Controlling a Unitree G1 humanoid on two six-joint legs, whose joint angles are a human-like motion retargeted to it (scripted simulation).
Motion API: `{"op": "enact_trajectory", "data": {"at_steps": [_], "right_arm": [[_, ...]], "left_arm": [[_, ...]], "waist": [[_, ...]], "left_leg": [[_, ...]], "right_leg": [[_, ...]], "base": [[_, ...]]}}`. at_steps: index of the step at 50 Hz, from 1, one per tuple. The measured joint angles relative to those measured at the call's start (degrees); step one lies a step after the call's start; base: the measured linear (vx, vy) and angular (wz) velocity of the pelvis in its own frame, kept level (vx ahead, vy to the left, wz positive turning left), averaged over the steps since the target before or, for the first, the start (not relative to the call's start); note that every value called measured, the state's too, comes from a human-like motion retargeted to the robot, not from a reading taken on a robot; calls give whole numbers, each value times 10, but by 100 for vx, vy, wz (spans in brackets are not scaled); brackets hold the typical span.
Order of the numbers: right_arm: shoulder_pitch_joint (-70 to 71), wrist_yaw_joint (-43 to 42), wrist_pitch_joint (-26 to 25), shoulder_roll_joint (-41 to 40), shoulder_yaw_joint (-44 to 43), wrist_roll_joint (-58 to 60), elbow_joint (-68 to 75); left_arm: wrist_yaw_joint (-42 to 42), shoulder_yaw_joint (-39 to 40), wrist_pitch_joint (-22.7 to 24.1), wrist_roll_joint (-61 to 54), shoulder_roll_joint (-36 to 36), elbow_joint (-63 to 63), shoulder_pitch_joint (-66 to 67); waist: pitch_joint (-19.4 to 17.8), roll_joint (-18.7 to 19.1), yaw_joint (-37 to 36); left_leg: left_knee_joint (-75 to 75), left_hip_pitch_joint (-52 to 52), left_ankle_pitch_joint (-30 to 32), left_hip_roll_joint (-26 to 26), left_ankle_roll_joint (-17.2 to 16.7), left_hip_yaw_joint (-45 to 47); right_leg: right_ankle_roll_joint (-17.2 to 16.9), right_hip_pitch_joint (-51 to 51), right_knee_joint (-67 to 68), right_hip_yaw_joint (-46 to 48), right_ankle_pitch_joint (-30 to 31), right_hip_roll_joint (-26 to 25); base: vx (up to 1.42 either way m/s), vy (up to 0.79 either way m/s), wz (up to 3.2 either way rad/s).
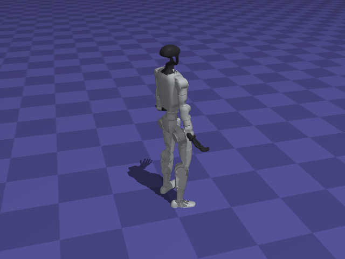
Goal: Kungfu
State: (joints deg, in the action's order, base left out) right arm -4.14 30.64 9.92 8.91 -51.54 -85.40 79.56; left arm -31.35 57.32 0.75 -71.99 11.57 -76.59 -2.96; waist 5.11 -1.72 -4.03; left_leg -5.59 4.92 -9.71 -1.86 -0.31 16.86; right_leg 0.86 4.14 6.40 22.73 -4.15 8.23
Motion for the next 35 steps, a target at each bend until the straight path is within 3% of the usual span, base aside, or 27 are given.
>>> {"op": "enact_trajectory", "data": {"at_steps": [3,5,8,11,13,15,18,20,23,25,27,32,33,35], "right_arm": [[3,-4,1,6,10,12,-5],[2,-13,10,11,24,35,-12],[-5,-62,55,16,71,162,-27],[-23,-145,122,29,170,438,-45],[-41,-186,161,58,255,672,-54],[-58,-210,172,102,347,902,-68],[-52,-236,128,136,451,1211,-69],[-29,-258,114,144,510,1365,-56],[-7,-341,88,139,549,1527,-42],[-9,-383,67,124,536,1569,-35],[-15,-397,57,106,512,1535,-19],[-34,-329,68,70,424,1332,22],[-37,-318,69,65,406,1299,30],[-35,-303,67,55,375,1258,45]], "left_arm": [[8,-4,3,-6,2,2,0],[14,-18,9,5,7,3,6],[18,-80,44,106,32,-1,35],[41,-180,146,376,77,10,87],[41,-280,202,629,135,39,111],[22,-381,209,921,204,78,102],[16,-546,203,1292,274,134,51],[49,-643,210,1429,292,146,17],[103,-675,217,1490,267,128,19],[98,-638,213,1483,232,110,42],[70,-597,202,1448,195,88,64],[25,-587,191,1385,164,72,71],[25,-593,191,1393,165,75,69],[34,-598,192,1418,169,81,65]], "waist": [[-2,2,2],[-1,5,5],[8,19,47],[14,20,99],[-5,14,122],[-26,4,103],[-37,-17,45],[-40,-25,21],[-39,-24,16],[-33,-18,25],[-22,-14,39],[-21,-16,31],[-21,-18,26],[-13,-20,25]], "left_leg": [[-4,3,1,-2,-7,1],[-5,7,-5,-6,-18,4],[-16,33,-15,-14,-56,-48],[-40,72,-42,1,-90,-120],[-57,80,-57,14,-107,-150],[-76,83,-59,22,-112,-158],[-85,77,-35,31,-101,-164],[-85,74,-27,44,-95,-181],[-81,68,-7,50,-89,-193],[-77,63,-6,50,-89,-190],[-78,65,-5,53,-86,-190],[-85,61,-4,62,-55,-190],[-85,62,-4,64,-41,-185],[-82,69,-7,66,-19,-183]], "right_leg": [[-5,5,3,-9,-13,-5],[-13,10,6,-40,-60,-20],[-11,35,20,-157,-127,-79],[-6,60,17,-315,-100,-137],[0,55,6,-320,-48,-129],[4,42,-3,-255,-39,-103],[5,29,-11,-256,-38,-97],[2,21,-20,-249,-34,-90],[-3,14,-29,-253,-28,-87],[-5,10,-32,-255,-27,-86],[-6,10,-33,-252,-28,-83],[-20,10,-11,-246,-34,-72],[-28,16,3,-245,-35,-71],[-75,49,52,-243,-26,-70]], "base": [[-7,0,-5],[-8,-5,10],[-7,-11,78],[-13,-16,90],[-21,-14,90],[-22,-15,4],[-11,-13,-41],[-9,-9,-24],[6,-2,-24],[23,5,-3],[23,7,13],[19,7,10],[22,4,-1],[23,2,-14]]}}
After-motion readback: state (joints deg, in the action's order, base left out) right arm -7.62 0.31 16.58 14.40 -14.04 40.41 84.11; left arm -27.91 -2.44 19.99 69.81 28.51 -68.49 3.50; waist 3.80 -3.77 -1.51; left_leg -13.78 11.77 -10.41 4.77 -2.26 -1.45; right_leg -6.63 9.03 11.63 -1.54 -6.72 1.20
